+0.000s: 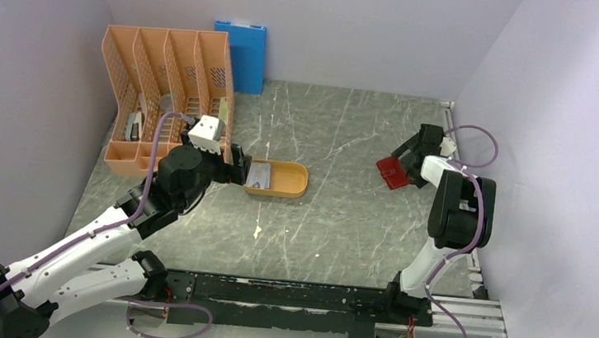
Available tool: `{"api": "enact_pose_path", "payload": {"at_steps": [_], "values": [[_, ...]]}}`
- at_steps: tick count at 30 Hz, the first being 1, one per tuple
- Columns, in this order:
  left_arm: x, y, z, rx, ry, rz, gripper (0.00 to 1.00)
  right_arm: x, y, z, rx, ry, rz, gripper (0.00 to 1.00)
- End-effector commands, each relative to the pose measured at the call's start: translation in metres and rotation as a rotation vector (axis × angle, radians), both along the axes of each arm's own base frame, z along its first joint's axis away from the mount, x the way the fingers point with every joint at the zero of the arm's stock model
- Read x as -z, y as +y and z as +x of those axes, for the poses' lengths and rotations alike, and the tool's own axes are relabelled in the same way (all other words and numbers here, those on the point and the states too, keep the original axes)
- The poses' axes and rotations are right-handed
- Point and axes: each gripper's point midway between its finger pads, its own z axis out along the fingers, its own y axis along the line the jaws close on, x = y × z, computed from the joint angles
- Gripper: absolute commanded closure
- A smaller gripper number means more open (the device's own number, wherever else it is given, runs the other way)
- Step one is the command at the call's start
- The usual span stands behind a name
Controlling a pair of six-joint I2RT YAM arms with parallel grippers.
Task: Put the credit cards into the card holder
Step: Move the card holder to the center of the board.
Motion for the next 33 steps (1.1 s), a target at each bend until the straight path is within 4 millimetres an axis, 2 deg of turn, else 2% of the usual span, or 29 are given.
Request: {"api": "enact_pose_path", "payload": {"at_steps": [1,7,13,17,21,23,25,29,31,33], "values": [[-0.016,-0.001,0.000,0.001,-0.026,-0.011,0.03,0.016,0.010,-0.008,-0.038,0.036,0.032,0.14],[-0.019,-0.001,-0.001,0.005,-0.032,-0.021,0.03,0.022,0.033,-0.009,-0.142,0.071,-0.018,0.20],[-0.022,-0.001,-0.003,0.012,-0.039,-0.030,0.03,0.023,0.076,-0.012,-0.282,0.107,-0.114,0.25],[-0.022,-0.002,-0.005,0.021,-0.040,-0.035,0.03,0.028,0.105,-0.030,-0.344,0.112,-0.134,0.27],[-0.021,-0.006,-0.006,0.033,-0.035,-0.034,0.03,0.028,0.131,-0.057,-0.391,0.098,-0.106,0.29],[-0.018,-0.009,-0.007,0.044,-0.030,-0.030,0.03,0.020,0.140,-0.068,-0.408,0.076,-0.076,0.30],[-0.017,-0.012,-0.008,0.055,-0.025,-0.027,0.03,0.010,0.142,-0.077,-0.402,0.060,-0.057,0.29],[-0.013,-0.018,-0.009,0.072,-0.013,-0.021,0.03,-0.034,0.138,-0.077,-0.355,-0.022,-0.045,0.14],[-0.012,-0.018,-0.008,0.073,-0.010,-0.017,0.03,-0.060,0.138,-0.079,-0.314,-0.087,-0.009,0.13],[-0.012,-0.018,-0.008,0.068,-0.009,-0.018,0.03,-0.073,0.143,-0.086,-0.278,-0.137,0.070,0.13]]}}
